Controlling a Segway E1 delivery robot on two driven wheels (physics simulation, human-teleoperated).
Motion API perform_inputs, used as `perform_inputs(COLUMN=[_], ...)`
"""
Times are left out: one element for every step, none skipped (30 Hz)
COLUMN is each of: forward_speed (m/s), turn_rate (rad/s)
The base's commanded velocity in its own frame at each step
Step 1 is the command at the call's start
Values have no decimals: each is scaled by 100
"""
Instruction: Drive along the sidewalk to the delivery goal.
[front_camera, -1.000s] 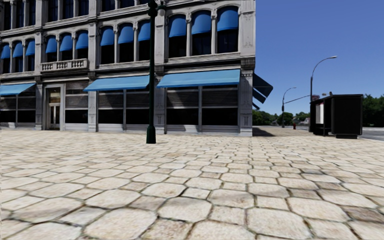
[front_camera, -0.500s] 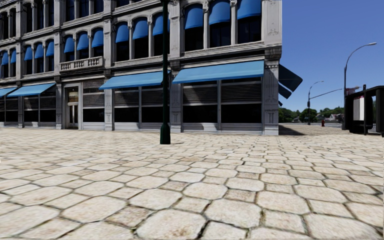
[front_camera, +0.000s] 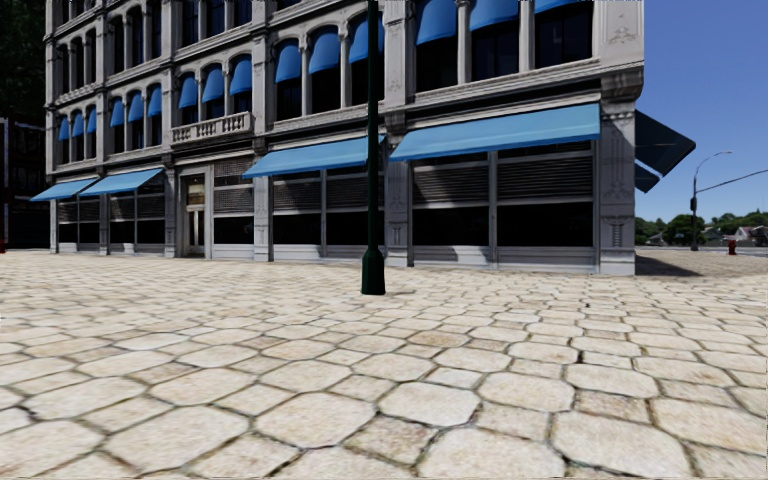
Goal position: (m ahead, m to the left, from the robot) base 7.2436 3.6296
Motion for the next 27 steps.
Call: perform_inputs(forward_speed=[157, 157, 157, 157, 157, 157, 157, 157, 157, 157, 157, 157, 157, 157, 157, 157, 157, 157, 157, 157, 157, 157, 157, 157, 157, 157, 157], turn_rate=[36, 36, 36, 36, 36, 36, 36, 36, 36, 36, 35, 26, 18, 15, 14, 14, 13, 13, 12, 12, 11, 11, 11, 11, 11, 11, 11])
